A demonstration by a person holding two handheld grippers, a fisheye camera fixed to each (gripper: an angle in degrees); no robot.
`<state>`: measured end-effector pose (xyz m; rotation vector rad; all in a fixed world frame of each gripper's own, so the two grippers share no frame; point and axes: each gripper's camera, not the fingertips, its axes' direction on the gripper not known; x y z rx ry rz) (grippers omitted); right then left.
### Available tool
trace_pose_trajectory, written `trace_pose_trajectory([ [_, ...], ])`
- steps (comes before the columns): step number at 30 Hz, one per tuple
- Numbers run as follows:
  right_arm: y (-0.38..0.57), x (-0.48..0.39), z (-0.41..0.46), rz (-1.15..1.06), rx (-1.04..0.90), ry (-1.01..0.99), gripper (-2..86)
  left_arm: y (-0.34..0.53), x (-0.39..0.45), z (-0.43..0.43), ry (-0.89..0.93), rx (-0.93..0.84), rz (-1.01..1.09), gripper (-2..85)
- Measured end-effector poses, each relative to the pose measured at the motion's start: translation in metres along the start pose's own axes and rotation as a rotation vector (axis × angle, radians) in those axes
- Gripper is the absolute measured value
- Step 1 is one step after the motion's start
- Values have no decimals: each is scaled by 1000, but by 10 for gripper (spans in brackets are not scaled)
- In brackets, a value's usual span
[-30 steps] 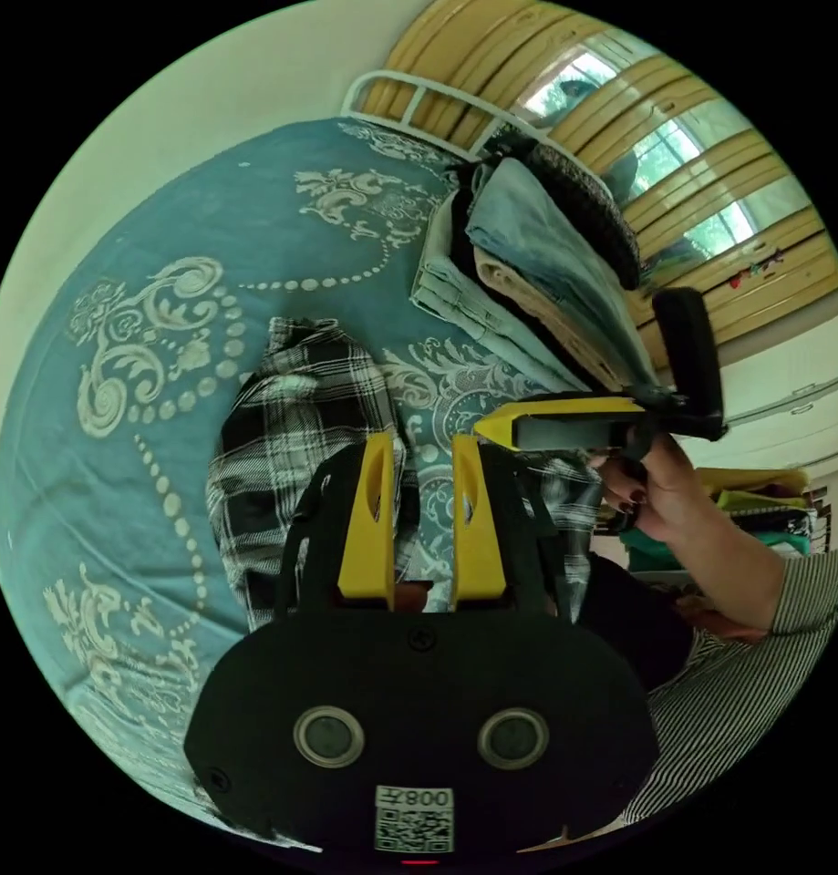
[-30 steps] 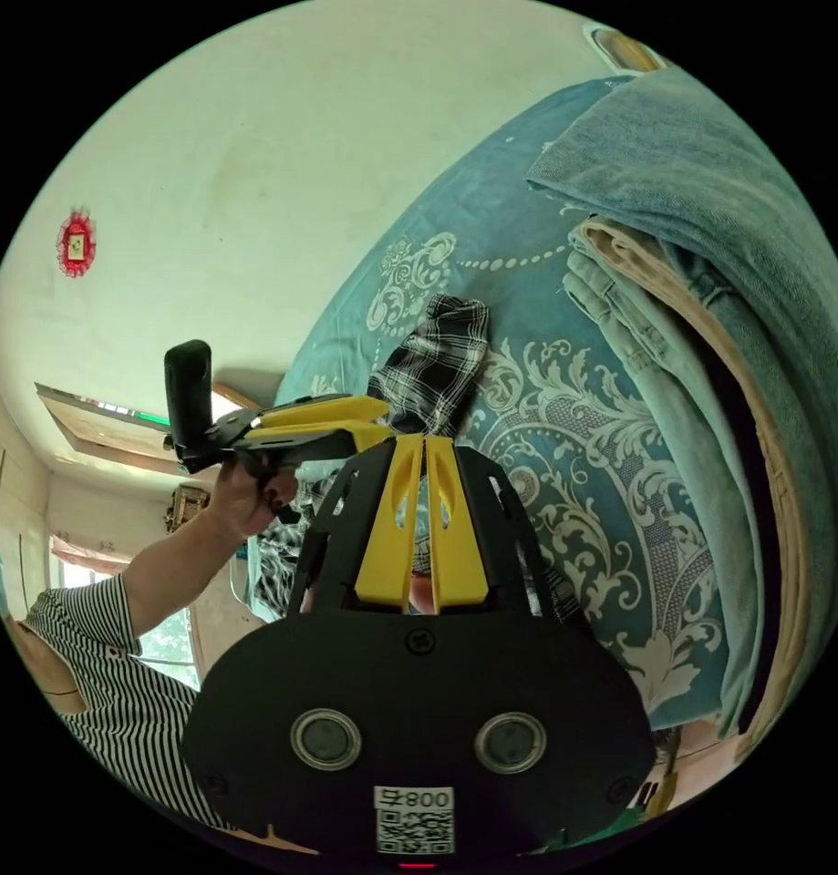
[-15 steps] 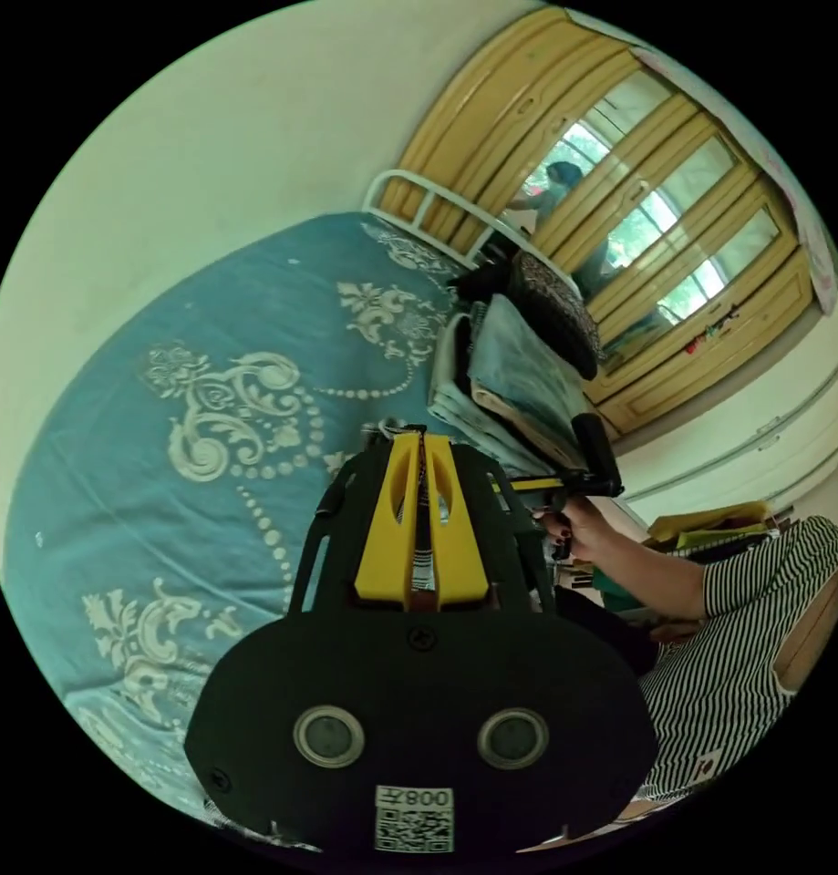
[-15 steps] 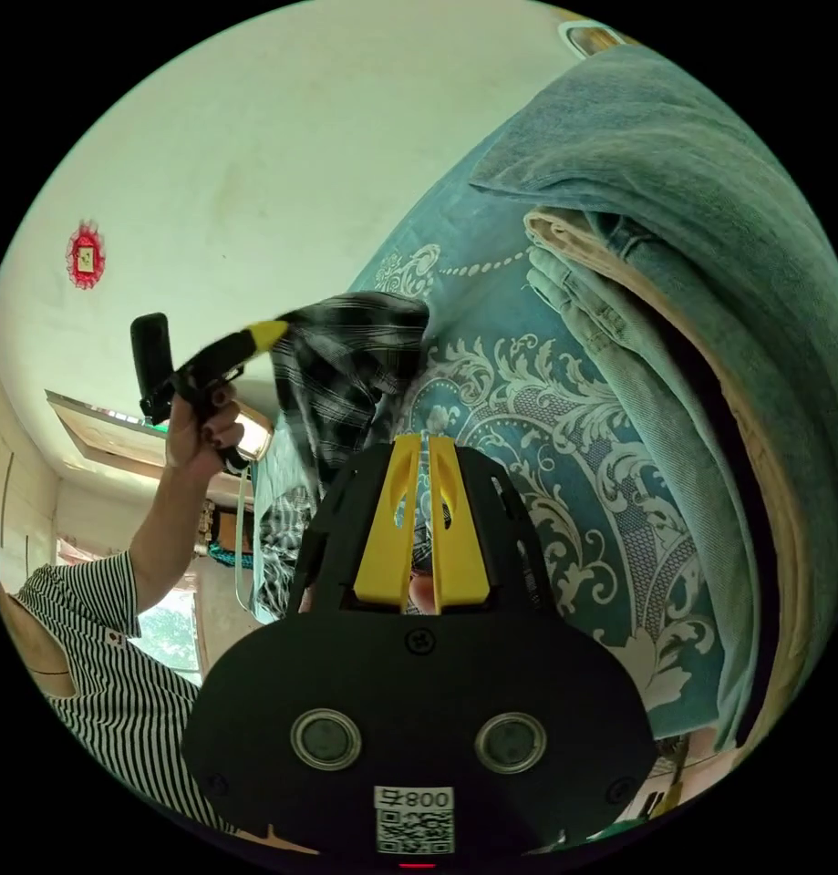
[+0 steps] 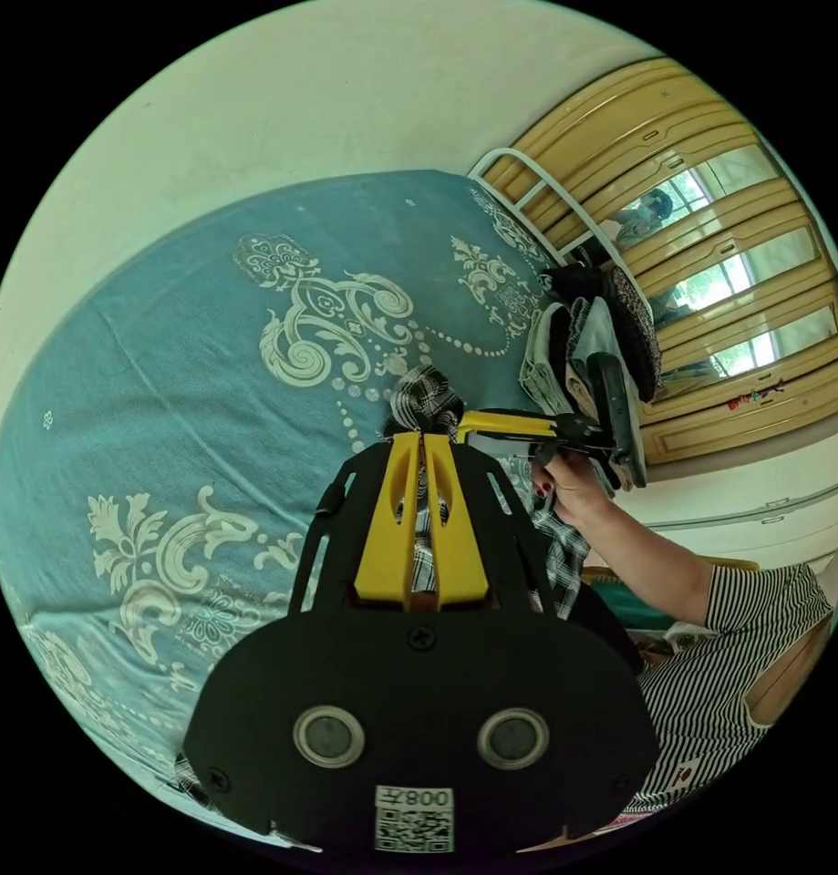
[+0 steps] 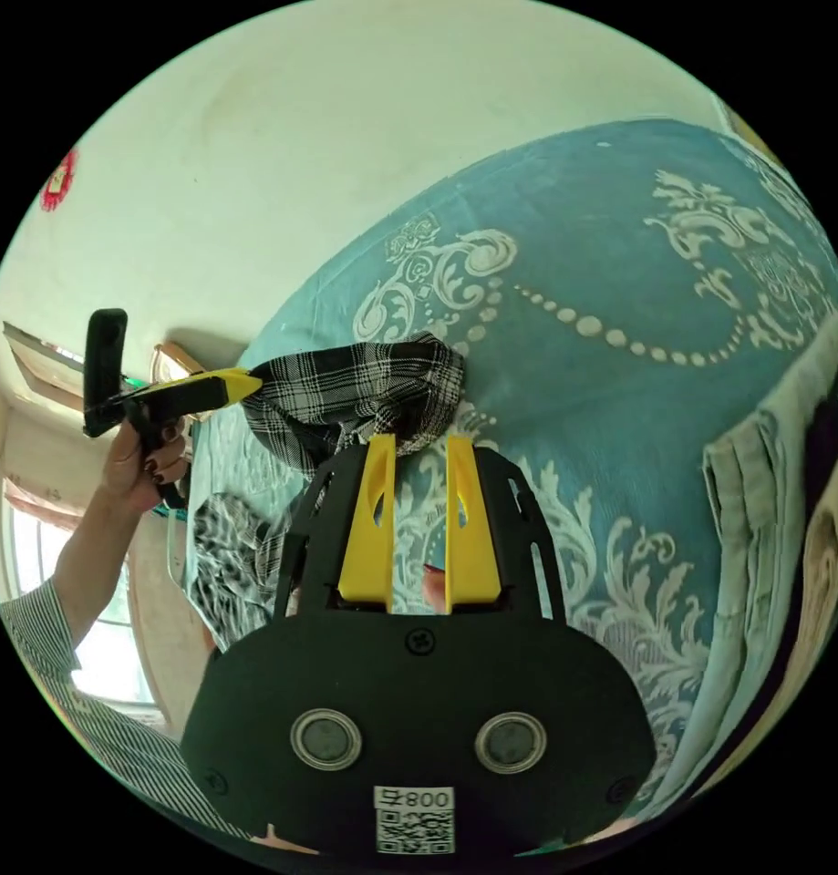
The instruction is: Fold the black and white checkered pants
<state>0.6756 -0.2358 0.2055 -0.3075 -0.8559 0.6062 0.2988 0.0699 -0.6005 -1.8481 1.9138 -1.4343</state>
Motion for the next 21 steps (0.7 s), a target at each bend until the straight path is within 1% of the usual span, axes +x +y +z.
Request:
trace_pose_trajectory([
  [3,-10,-2,15,-30,-21,-33,69,-14,14,-39,24,23,6,6],
  [6,-14,-5,9,-73,-12,4,46,-27,34,-96,79,94,21,7],
  [8,-14,-9,-12,-116,38,-15,41,-35,50,-135,114,144,41,8],
  [10,-12,-19,-53,-179,116,-25,38,-48,72,-184,140,206,73,11],
  [12,-10,-27,-84,-222,175,-9,38,-63,89,-216,136,236,92,15],
  [14,-12,-32,-105,-245,183,31,39,-84,105,-239,122,237,93,22],
  [16,-26,-33,-111,-244,129,104,42,-110,123,-262,23,192,65,36],
  [17,-31,-31,-108,-229,118,144,43,-115,125,-267,12,177,41,42],
  [19,-51,-17,-87,-165,47,292,48,-126,134,-296,54,127,23,59],
  [21,-64,2,-66,-84,-13,370,46,-117,140,-334,59,168,-4,62],
])
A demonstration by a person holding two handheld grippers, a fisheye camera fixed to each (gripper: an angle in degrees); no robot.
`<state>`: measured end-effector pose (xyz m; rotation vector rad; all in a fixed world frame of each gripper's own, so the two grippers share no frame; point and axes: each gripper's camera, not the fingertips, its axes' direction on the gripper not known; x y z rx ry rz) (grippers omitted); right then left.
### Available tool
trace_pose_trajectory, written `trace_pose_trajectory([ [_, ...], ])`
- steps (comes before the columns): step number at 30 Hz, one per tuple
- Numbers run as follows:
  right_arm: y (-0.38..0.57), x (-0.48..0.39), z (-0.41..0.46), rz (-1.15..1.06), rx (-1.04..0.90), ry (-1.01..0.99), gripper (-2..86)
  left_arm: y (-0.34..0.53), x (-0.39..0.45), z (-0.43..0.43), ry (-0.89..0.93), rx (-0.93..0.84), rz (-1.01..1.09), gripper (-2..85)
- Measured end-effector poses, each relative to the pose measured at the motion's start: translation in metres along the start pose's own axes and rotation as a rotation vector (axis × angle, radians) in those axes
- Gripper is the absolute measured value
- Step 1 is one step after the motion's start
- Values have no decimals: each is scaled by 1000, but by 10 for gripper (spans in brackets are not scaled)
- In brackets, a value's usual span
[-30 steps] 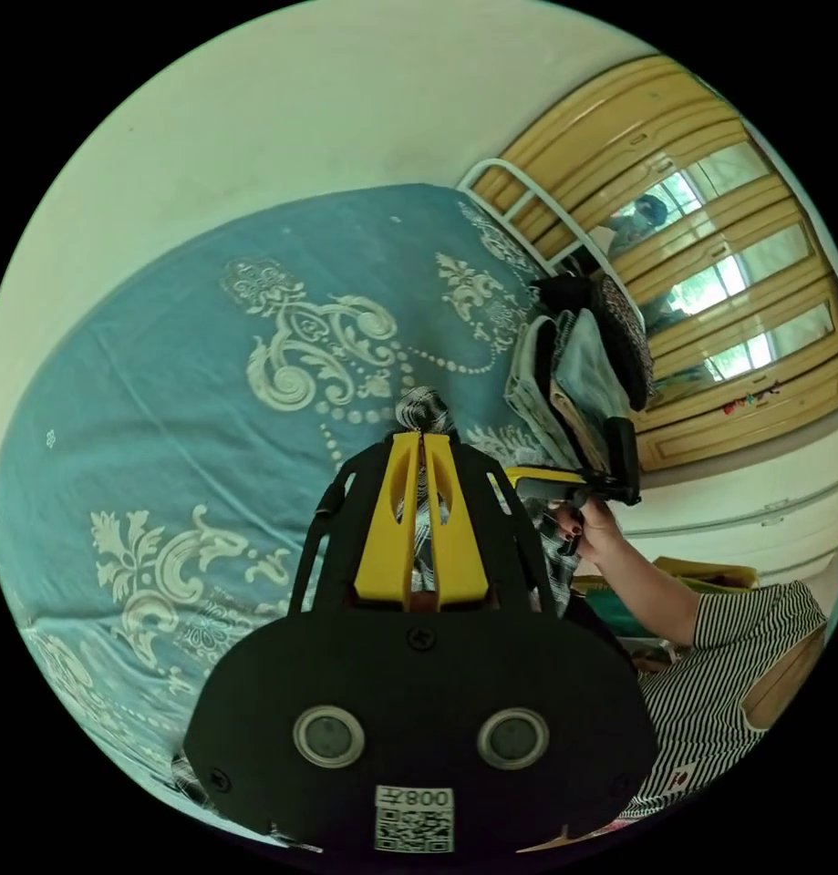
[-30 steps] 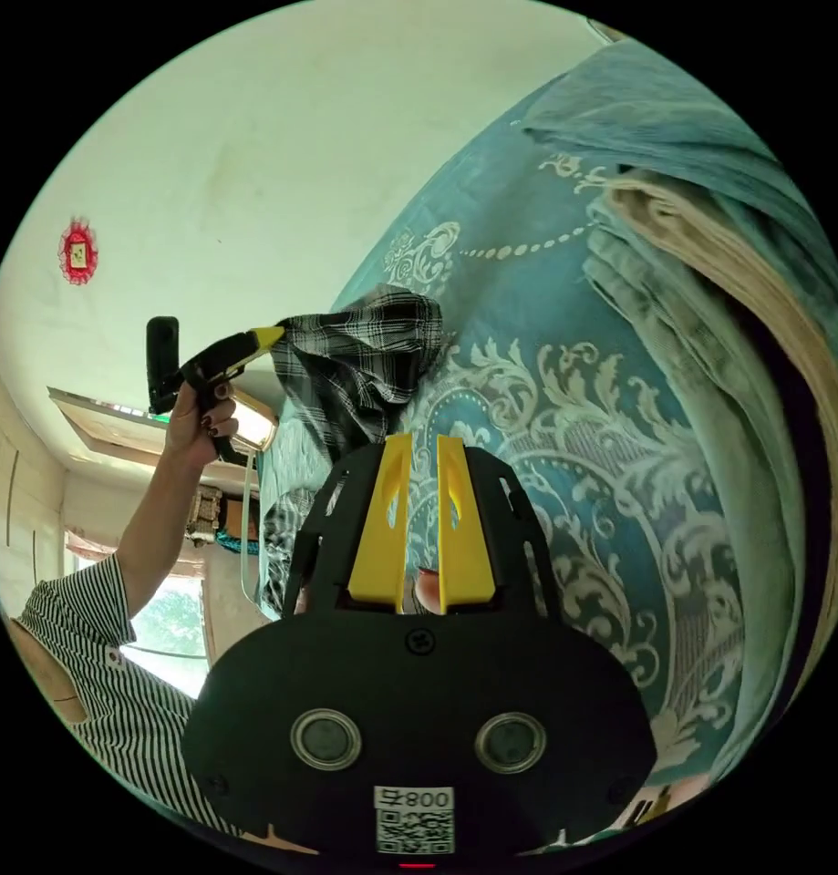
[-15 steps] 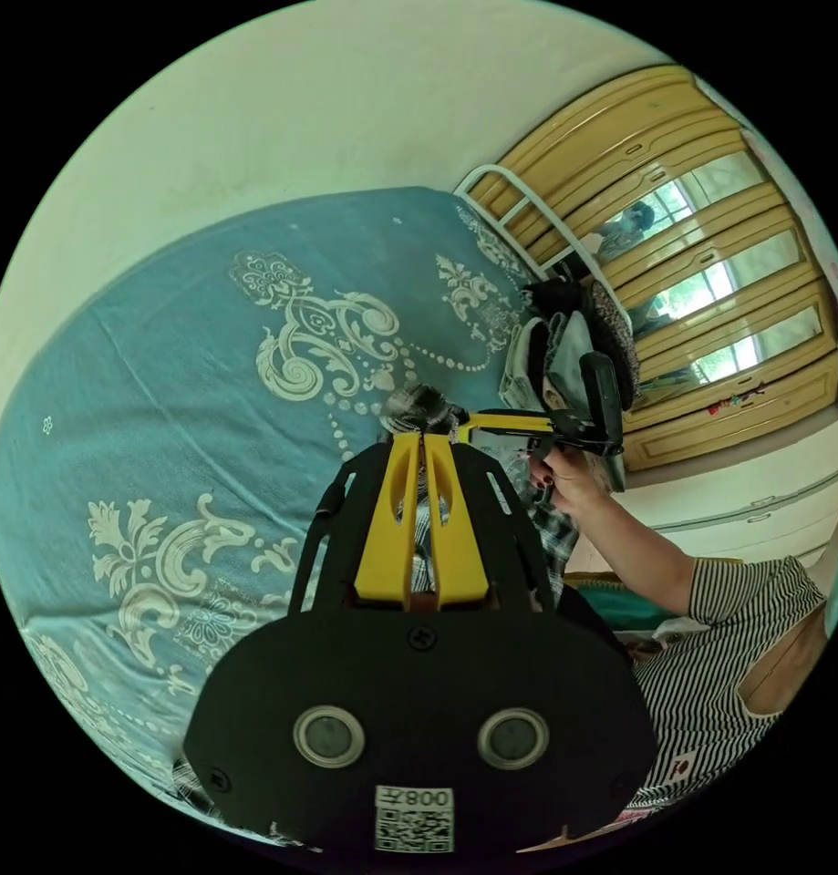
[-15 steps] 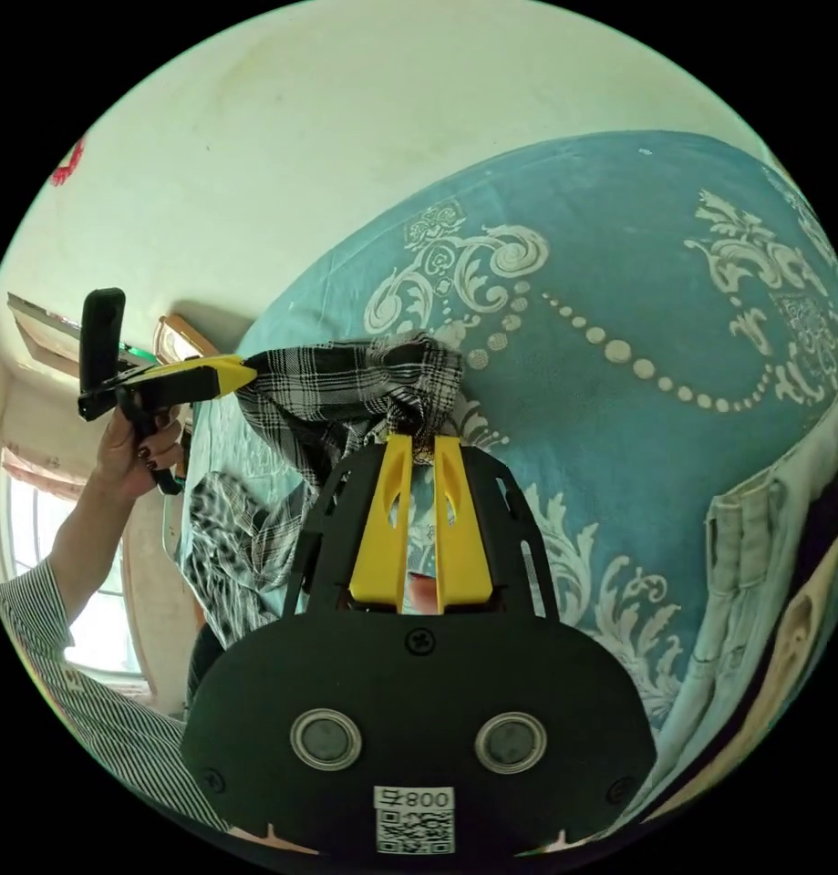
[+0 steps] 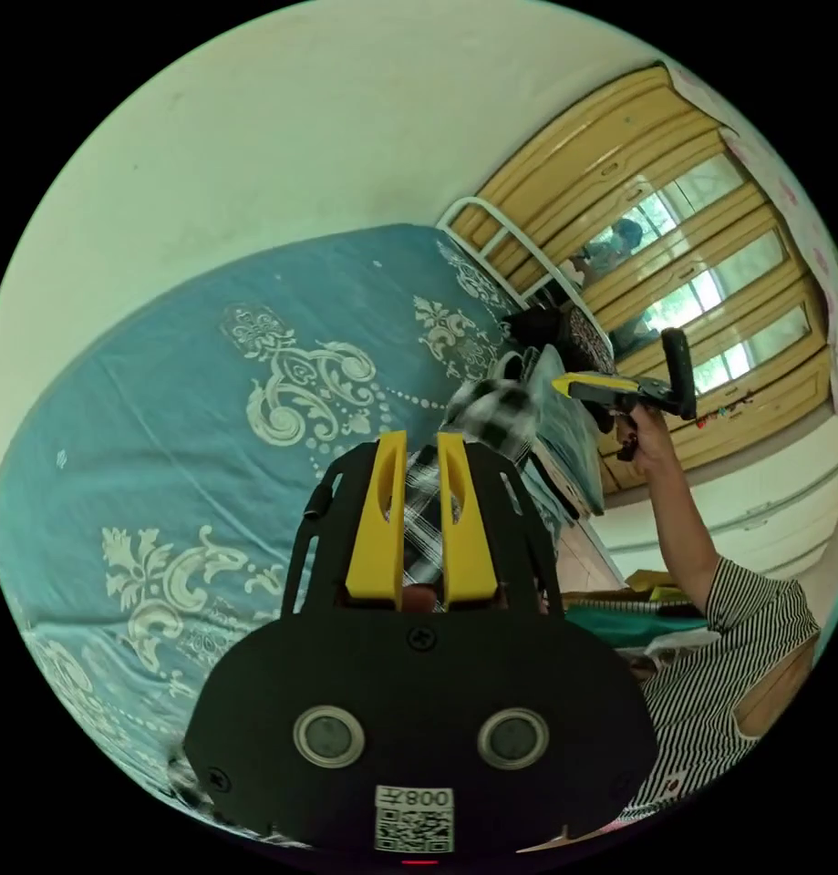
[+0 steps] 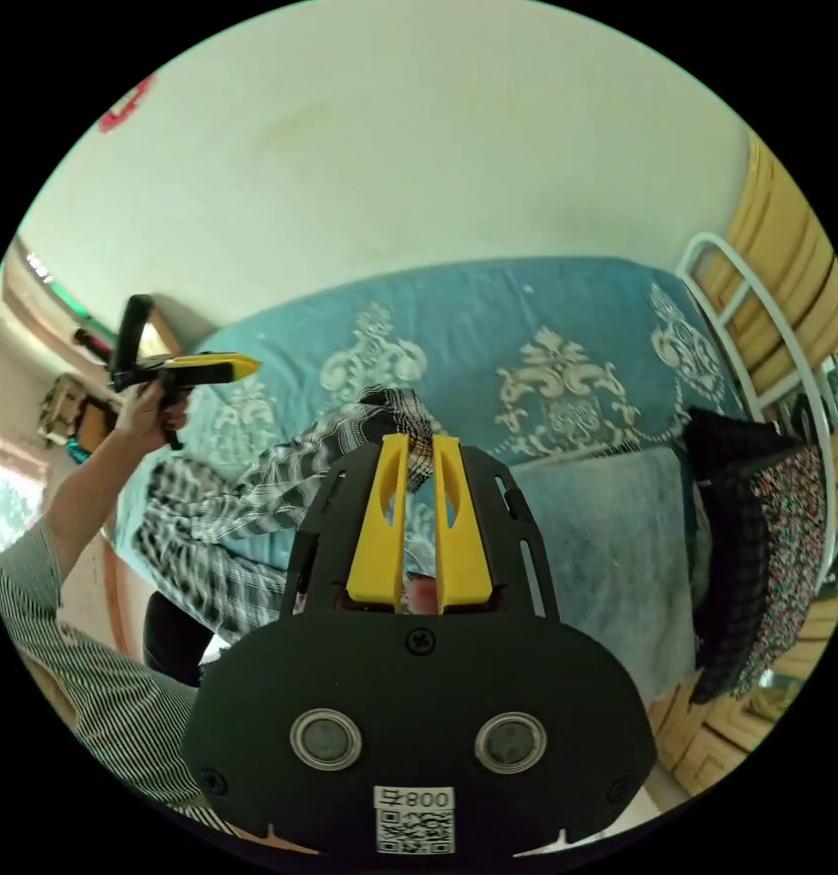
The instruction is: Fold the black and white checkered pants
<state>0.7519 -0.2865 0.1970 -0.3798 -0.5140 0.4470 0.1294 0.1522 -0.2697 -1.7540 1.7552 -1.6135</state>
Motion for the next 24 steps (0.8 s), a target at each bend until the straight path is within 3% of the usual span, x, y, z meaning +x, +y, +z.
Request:
trace_pose_trajectory([
  [5,-2,21,54,107,-81,-28,35,55,8,-132,-57,51,-89,66],
  [11,-5,-50,115,-107,-52,-205,30,224,-3,-327,-254,184,-585,74],
  [13,-15,-111,154,-243,-82,-320,36,291,13,-391,-303,238,-794,82],
  [18,-41,-262,248,-503,-193,-470,61,368,70,-485,-426,297,-1071,96],
  [24,-67,-437,350,-784,-273,-416,78,391,118,-563,-257,454,-1221,105],
])
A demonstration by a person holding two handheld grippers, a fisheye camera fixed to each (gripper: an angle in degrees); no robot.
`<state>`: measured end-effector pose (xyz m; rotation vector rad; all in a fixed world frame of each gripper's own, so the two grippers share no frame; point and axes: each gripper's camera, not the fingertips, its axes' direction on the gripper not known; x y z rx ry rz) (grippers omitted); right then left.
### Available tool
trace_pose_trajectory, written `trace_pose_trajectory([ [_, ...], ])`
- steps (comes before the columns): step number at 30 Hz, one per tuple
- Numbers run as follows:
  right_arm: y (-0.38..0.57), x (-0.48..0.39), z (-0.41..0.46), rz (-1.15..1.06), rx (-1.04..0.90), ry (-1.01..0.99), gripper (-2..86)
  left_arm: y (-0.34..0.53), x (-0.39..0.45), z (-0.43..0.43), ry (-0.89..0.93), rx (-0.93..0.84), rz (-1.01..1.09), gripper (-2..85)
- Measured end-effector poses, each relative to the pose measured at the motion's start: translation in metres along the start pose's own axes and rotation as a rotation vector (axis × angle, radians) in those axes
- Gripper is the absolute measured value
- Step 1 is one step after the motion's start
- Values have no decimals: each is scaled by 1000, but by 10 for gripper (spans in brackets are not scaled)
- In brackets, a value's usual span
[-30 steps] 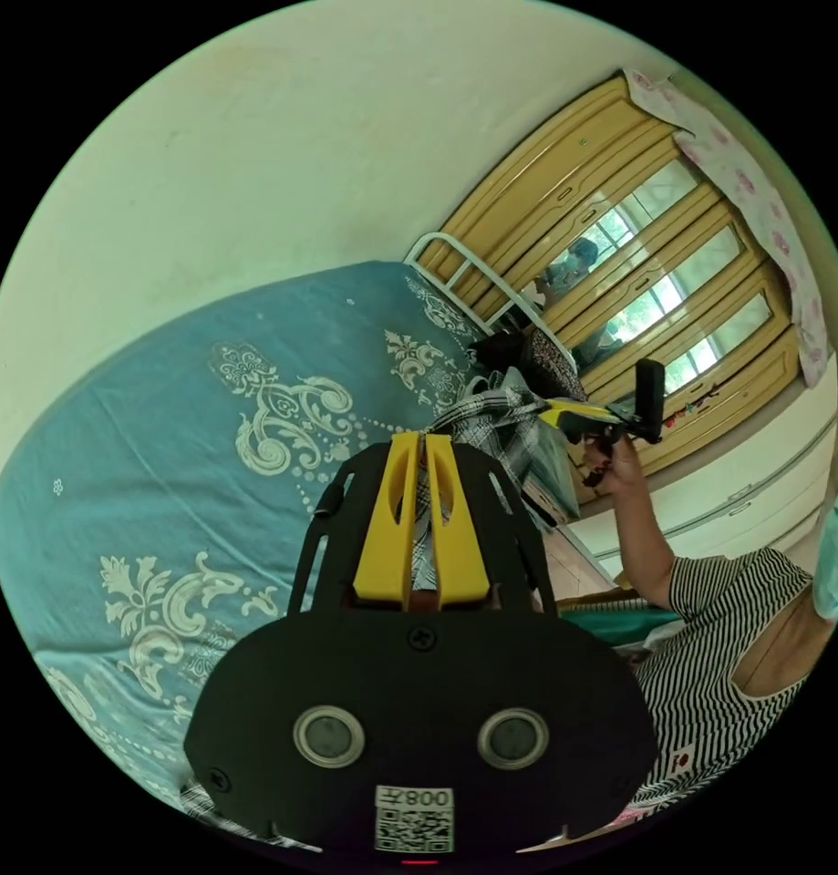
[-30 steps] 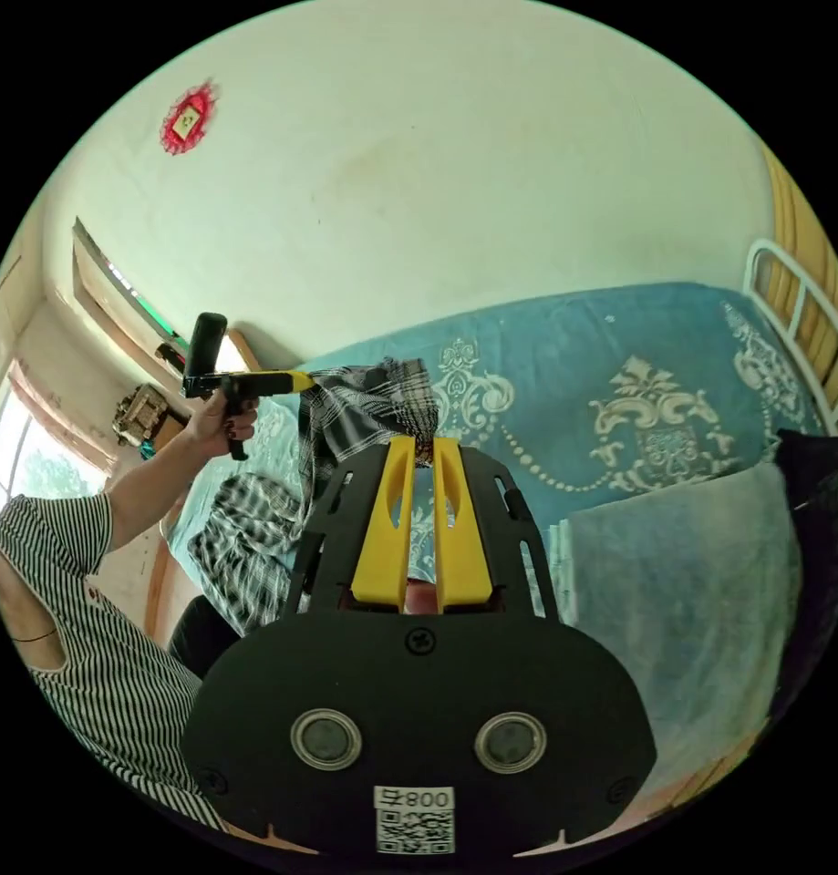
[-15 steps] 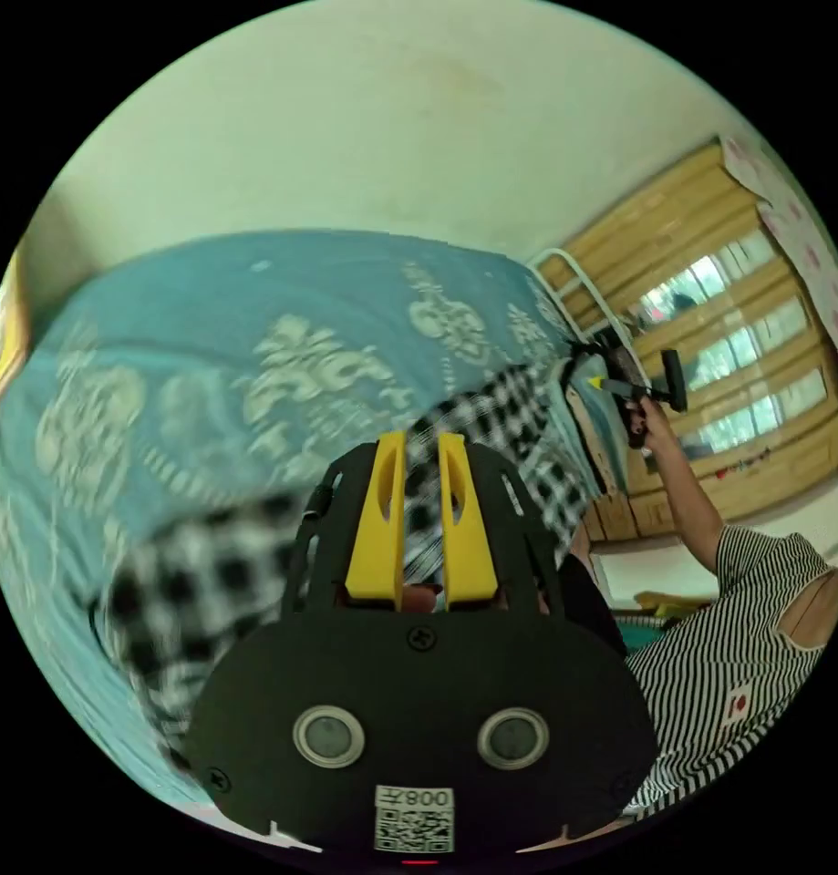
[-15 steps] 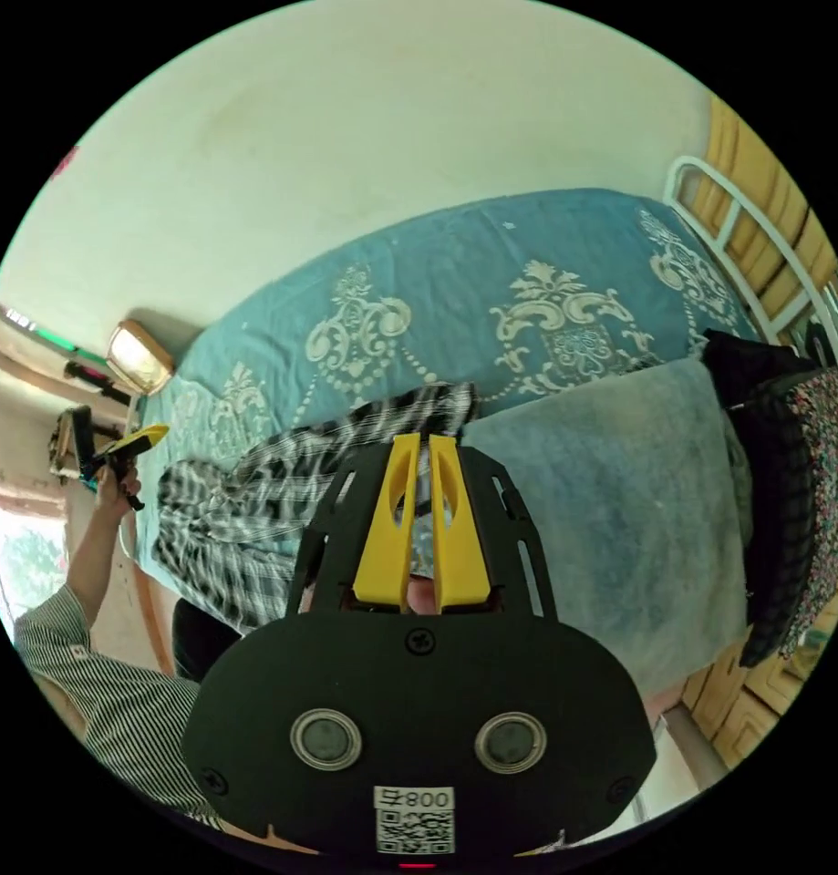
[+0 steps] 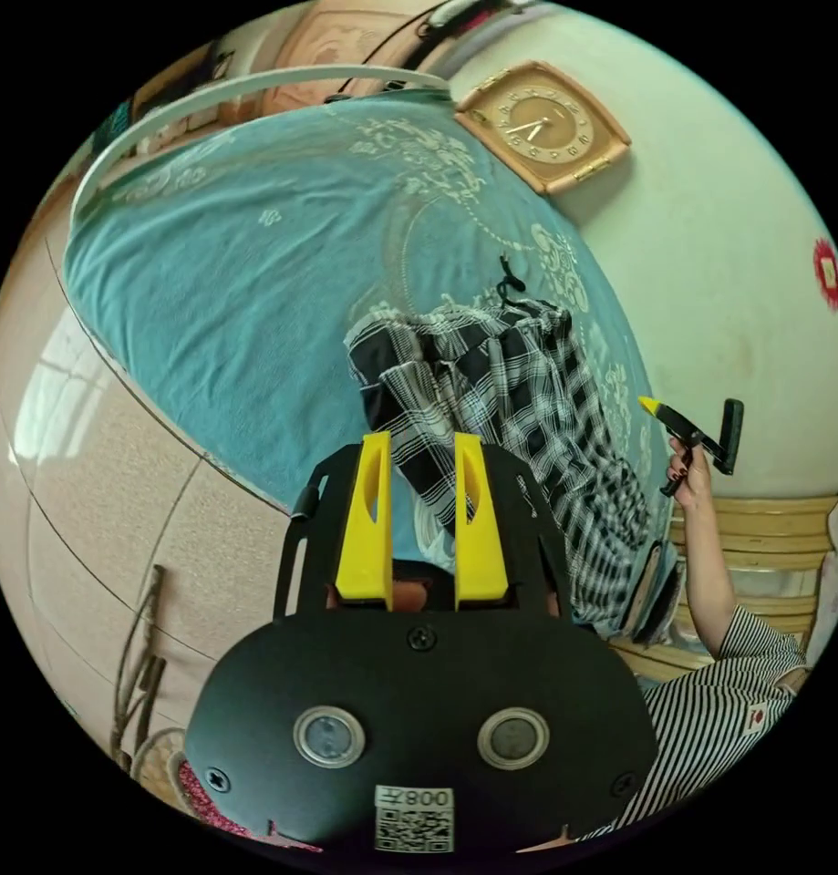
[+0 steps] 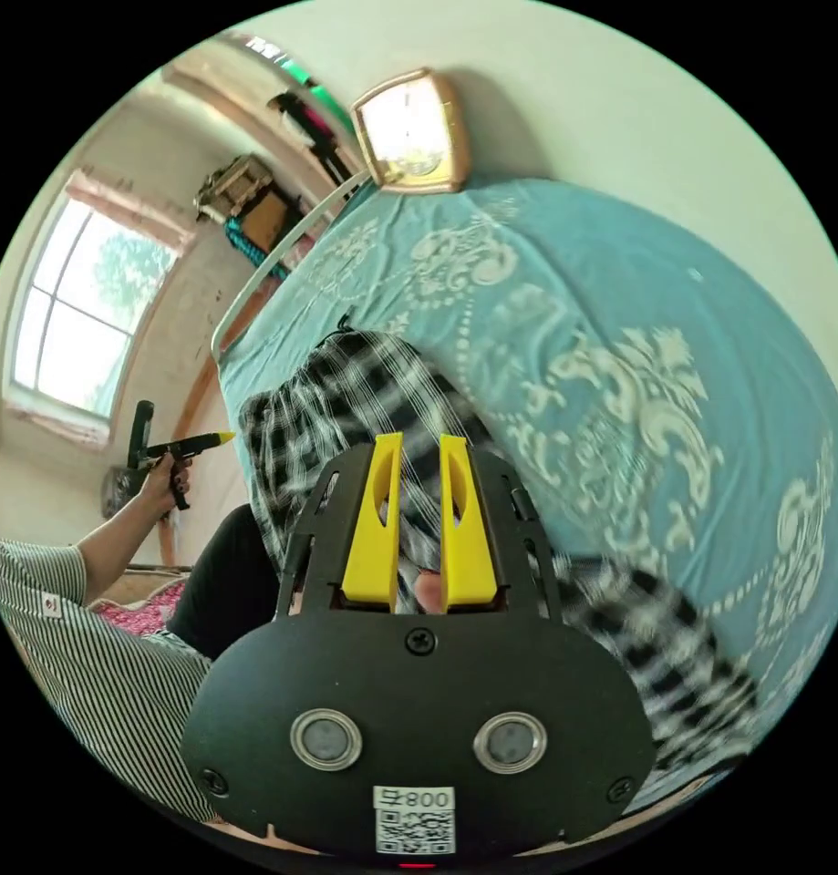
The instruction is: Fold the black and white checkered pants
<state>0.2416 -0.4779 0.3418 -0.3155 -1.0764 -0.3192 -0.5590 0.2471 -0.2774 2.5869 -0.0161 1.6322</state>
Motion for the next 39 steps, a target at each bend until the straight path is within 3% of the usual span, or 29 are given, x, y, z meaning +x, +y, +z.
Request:
trace_pose_trajectory([
  [4,-80,-1,62,-60,-50,33,83,-6,26,-57,160,30,-56,101],
  [10,-151,29,159,-47,-172,18,74,-8,81,-138,179,2,-45,31],
  [18,-95,40,251,-164,-249,35,54,29,134,-259,272,30,-14,12],
  [30,-129,129,267,-97,-3,74,81,57,235,-394,281,12,25,11],
  [36,-166,160,360,-157,-260,56,98,74,280,-450,290,14,33,11],
  [39,-170,176,379,-145,-275,41,78,80,302,-479,311,33,48,11],
])
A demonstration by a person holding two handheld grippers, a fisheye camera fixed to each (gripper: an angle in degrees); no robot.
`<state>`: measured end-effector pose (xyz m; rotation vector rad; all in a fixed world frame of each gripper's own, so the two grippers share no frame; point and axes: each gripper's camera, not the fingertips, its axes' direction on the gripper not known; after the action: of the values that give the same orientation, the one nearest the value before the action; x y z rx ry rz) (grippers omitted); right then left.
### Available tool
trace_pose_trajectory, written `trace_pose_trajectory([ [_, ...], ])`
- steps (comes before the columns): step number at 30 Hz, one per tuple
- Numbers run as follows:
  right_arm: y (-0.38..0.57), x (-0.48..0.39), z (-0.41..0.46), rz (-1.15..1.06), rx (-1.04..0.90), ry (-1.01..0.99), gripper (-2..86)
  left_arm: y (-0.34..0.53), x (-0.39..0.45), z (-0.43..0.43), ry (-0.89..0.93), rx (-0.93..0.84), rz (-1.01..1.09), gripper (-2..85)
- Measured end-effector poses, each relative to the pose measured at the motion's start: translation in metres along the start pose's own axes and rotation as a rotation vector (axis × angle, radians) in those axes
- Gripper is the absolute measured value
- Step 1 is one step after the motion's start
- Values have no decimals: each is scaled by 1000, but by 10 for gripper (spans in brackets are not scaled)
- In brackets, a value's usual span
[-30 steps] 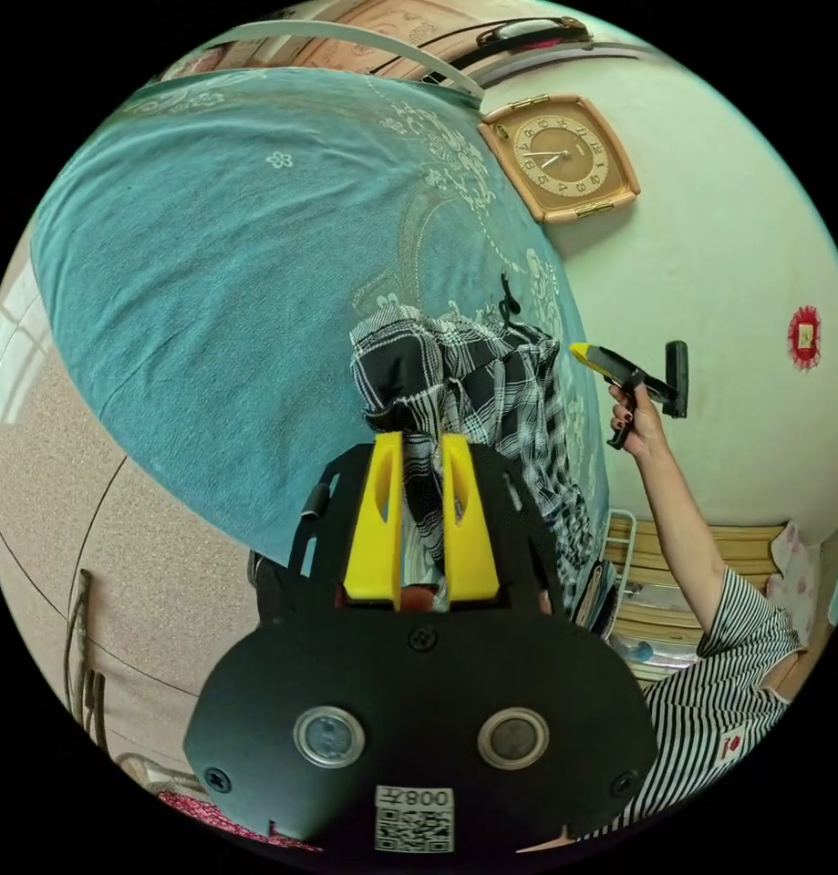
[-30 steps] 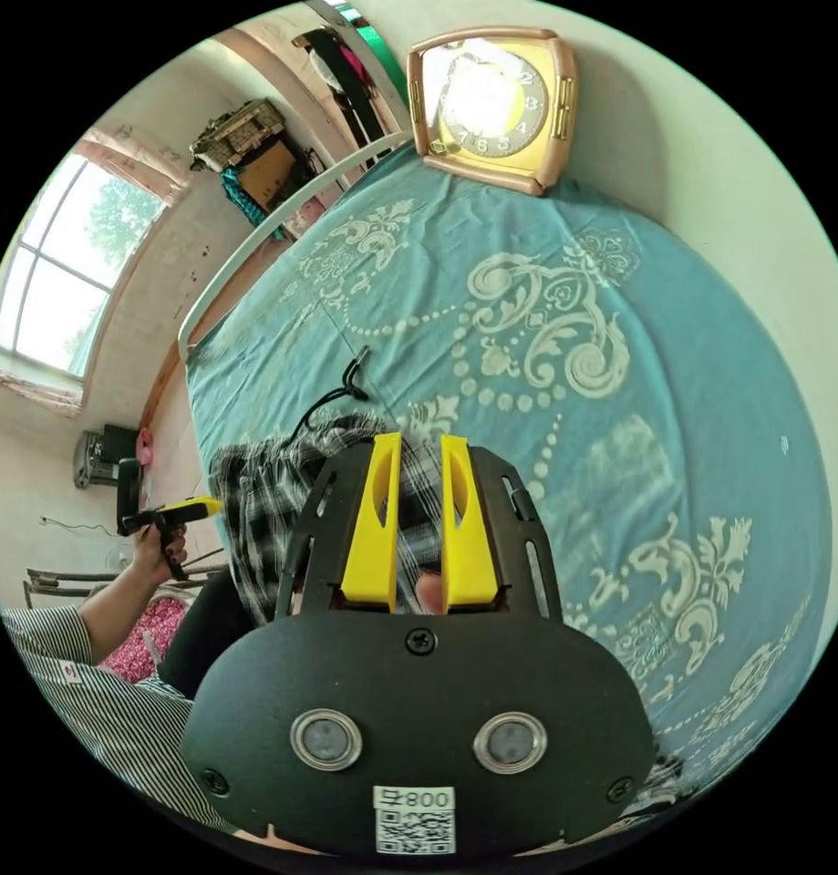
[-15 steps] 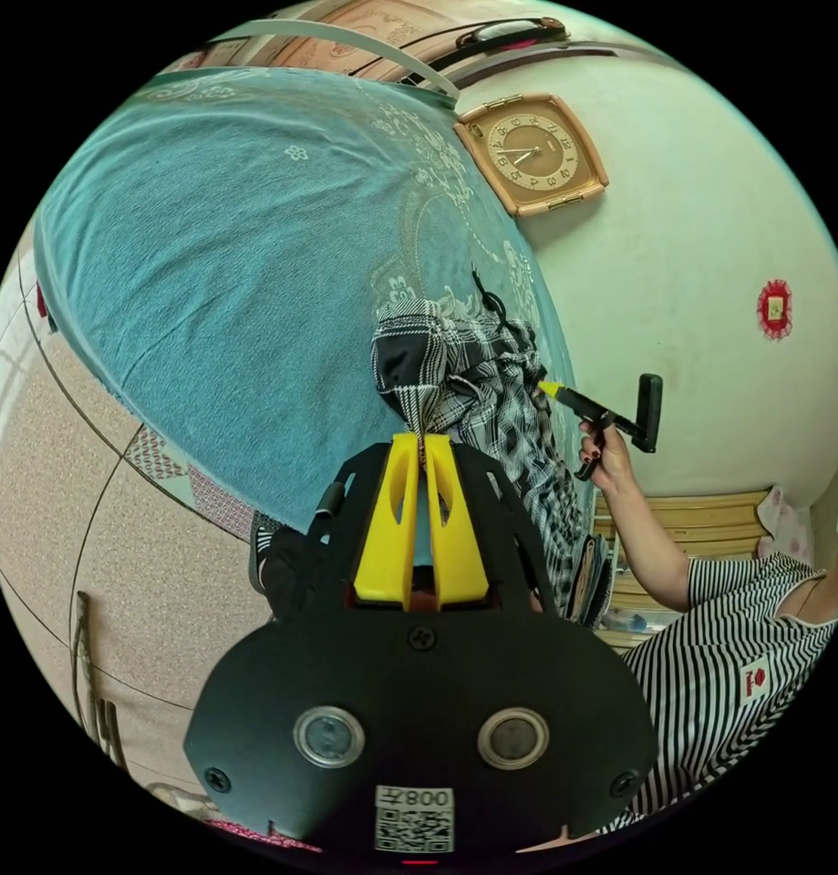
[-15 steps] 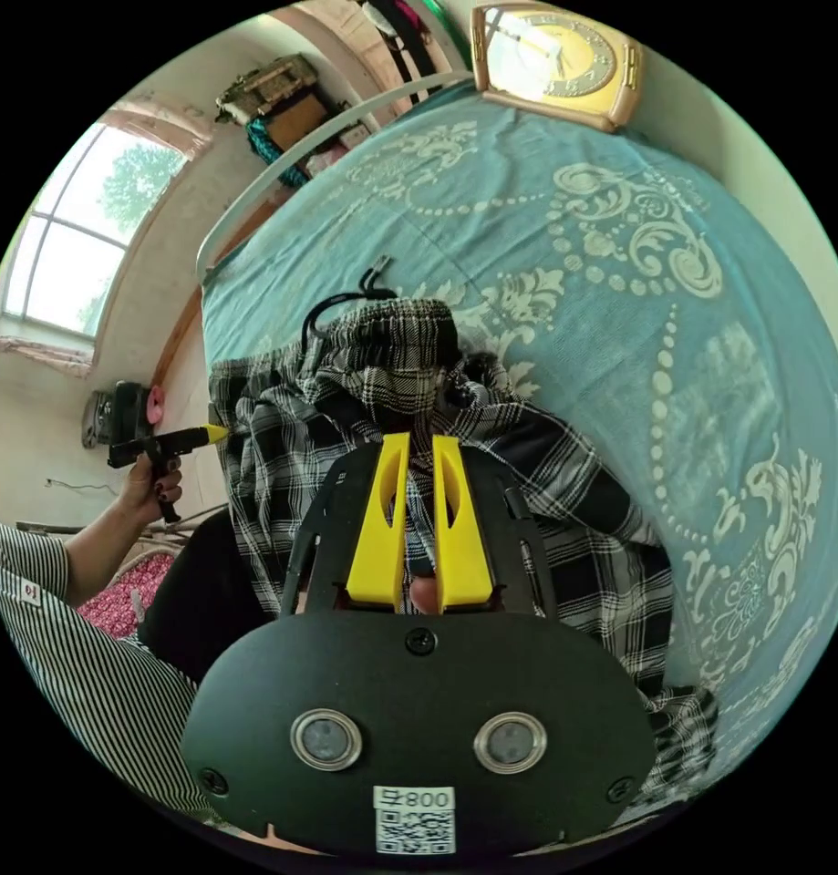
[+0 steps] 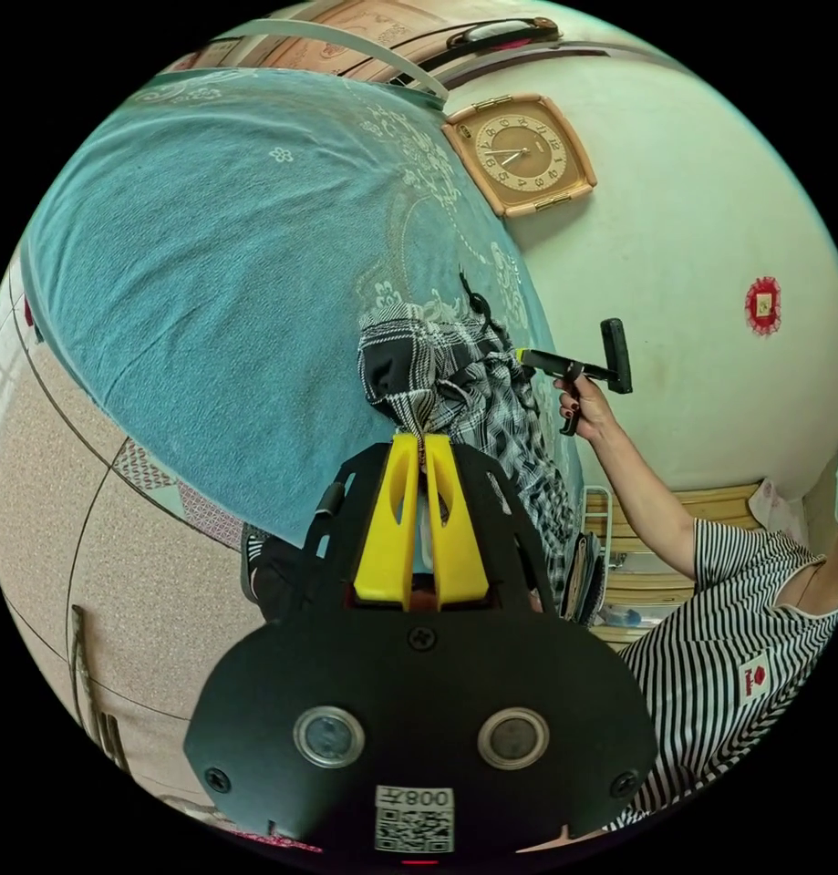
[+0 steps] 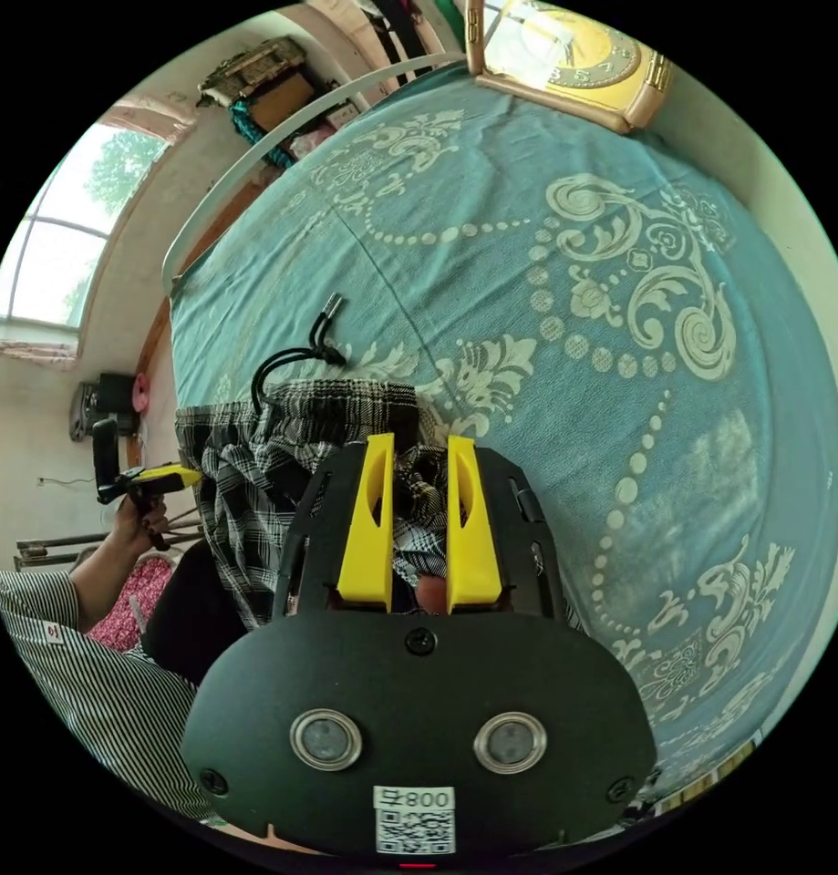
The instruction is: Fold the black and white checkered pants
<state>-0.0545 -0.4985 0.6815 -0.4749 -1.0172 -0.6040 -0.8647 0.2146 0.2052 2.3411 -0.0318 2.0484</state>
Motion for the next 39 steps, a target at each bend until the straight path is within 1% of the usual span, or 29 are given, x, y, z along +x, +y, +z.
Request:
trace_pose_trajectory([
  [1,-2,5,6,-10,-23,-36,52,1,12,-9,13,13,9,11],
  [2,-2,7,8,-15,-34,-30,39,1,18,-14,23,20,13,11],
  [5,-5,13,7,-56,-45,54,20,1,50,-40,89,64,58,9],
  [12,-31,5,-74,-148,241,285,10,-3,128,-89,195,175,207,6],
  [16,-64,-7,-85,-216,305,351,9,0,152,-113,177,258,234,6],
  [20,-96,-9,-53,-249,267,353,8,7,152,-116,100,257,207,7],
  [22,-114,-3,-10,-246,185,352,3,14,138,-105,21,210,143,10],
  [23,-117,-1,3,-237,170,365,2,15,133,-101,19,199,114,11],
  [25,-128,12,55,-195,54,421,-1,23,116,-91,21,169,28,17],
  [27,-129,23,86,-185,-34,420,0,28,113,-94,34,197,8,24],
  [28,-126,29,95,-162,-41,416,2,31,113,-97,37,216,9,31],
  [32,-97,36,83,-182,44,305,12,30,115,-100,35,234,19,61],
  [34,-58,31,72,-236,96,224,23,20,117,-93,52,212,40,80],
  [36,-20,24,71,-259,103,144,41,11,118,-82,38,181,49,87],
  [39,48,12,88,-247,25,13,69,-5,114,-59,28,112,39,86],
])
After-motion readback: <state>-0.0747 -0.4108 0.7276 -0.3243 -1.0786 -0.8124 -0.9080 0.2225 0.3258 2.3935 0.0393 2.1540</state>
